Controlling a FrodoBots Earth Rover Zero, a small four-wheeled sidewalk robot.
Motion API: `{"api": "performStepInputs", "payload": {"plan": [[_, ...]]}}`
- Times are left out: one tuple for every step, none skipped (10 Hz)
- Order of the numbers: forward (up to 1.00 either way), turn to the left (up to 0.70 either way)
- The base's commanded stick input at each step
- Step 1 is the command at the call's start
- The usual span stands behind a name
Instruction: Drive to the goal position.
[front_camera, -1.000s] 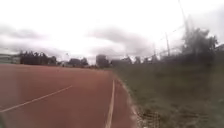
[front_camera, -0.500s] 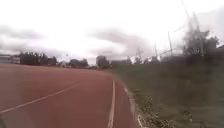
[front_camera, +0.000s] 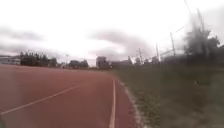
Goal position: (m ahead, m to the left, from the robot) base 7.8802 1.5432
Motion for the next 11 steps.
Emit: {"api": "performStepInputs", "payload": {"plan": [[0.7, 0.0], [0.7, 0.0], [0.7, 0.0], [0.7, 0.0], [0.7, 0.0], [0.7, 0.0], [0.7, 0.0], [0.7, 0.0], [0.7, 0.0], [0.7, 0.0], [0.7, 0.0]]}}
